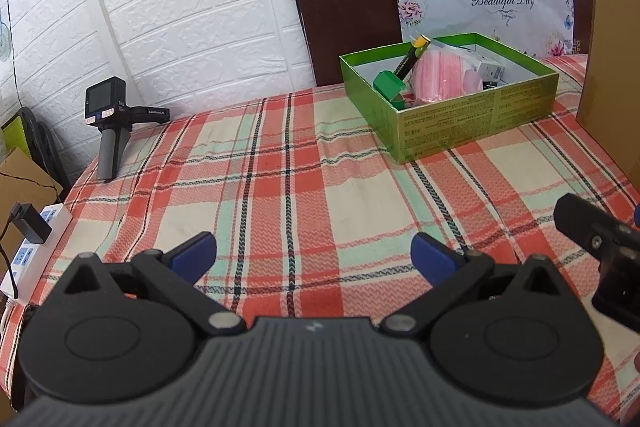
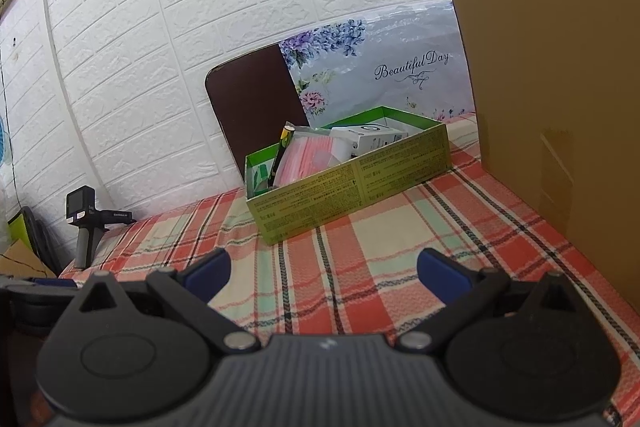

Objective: Organize objects

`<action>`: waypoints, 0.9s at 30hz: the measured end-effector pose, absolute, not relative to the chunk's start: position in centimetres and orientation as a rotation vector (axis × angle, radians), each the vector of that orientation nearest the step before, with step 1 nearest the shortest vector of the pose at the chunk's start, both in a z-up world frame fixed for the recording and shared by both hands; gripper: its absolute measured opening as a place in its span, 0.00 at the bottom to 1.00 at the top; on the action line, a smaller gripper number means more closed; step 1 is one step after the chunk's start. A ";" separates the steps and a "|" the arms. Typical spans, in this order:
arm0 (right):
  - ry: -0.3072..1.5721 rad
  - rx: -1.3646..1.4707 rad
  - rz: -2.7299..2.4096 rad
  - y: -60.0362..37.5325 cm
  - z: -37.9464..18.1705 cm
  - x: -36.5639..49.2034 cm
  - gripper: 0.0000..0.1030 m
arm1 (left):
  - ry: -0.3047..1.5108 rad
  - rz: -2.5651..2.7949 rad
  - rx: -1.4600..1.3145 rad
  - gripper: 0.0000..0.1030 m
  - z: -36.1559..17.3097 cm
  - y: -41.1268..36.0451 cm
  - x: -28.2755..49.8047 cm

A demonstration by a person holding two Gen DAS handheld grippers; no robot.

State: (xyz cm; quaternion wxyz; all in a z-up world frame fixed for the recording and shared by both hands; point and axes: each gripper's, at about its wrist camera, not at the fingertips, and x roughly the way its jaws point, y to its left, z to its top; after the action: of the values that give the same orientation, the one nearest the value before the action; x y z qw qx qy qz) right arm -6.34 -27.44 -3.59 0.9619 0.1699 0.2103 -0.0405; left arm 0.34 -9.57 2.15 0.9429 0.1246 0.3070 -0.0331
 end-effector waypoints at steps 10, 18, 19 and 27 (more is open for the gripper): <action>0.431 0.348 -0.083 -27.5 -3.8 -6.4 1.00 | 0.629 -0.067 0.256 1.00 2.0 -9.6 0.3; 0.431 0.348 -0.084 -27.4 -3.7 -6.4 1.00 | 0.632 -0.071 0.261 1.00 1.8 -9.7 0.4; 0.431 0.348 -0.084 -27.4 -3.7 -6.4 1.00 | 0.632 -0.071 0.262 1.00 1.8 -9.6 0.3; 0.434 0.345 -0.083 -27.4 -3.8 -6.4 1.00 | 0.637 -0.077 0.259 1.00 1.7 -9.6 0.4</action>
State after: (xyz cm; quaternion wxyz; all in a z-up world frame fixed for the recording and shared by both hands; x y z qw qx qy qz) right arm -6.39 -27.35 -3.81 0.9610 0.1702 0.2141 -0.0408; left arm 0.35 -9.61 1.71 0.9408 0.1271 0.3120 -0.0377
